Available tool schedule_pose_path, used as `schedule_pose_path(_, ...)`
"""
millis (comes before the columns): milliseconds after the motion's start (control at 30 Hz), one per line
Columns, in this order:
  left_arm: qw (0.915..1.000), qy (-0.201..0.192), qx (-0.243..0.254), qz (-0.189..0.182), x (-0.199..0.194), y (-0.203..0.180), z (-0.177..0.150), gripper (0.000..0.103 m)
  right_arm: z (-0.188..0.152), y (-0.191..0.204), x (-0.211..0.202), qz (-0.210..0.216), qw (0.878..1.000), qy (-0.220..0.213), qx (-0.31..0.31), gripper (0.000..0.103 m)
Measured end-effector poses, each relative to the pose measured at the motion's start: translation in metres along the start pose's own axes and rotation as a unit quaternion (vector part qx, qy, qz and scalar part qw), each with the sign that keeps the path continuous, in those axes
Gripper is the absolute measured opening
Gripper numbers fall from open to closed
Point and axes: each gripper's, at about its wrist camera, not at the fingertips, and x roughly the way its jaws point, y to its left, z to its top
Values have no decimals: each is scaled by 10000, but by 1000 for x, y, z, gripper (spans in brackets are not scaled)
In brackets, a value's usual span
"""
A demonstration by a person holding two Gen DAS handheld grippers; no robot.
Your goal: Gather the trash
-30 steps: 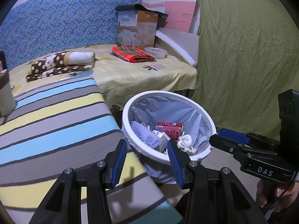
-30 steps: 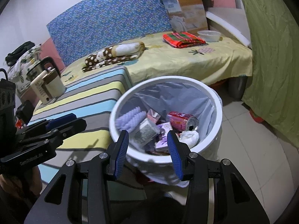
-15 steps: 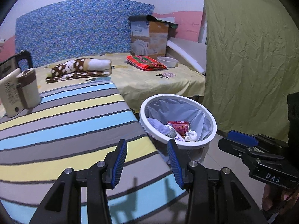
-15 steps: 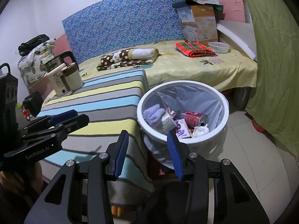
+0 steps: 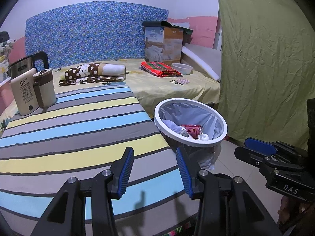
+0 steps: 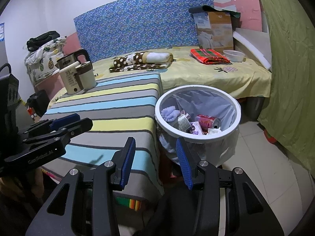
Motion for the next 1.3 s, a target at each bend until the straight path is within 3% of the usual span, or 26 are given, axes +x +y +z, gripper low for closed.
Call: schedule_pose_path(1300, 9999, 23, 26, 148, -1, -4, -3, 45, -3, 1, -5, -4, 10000, -14, 46, 45)
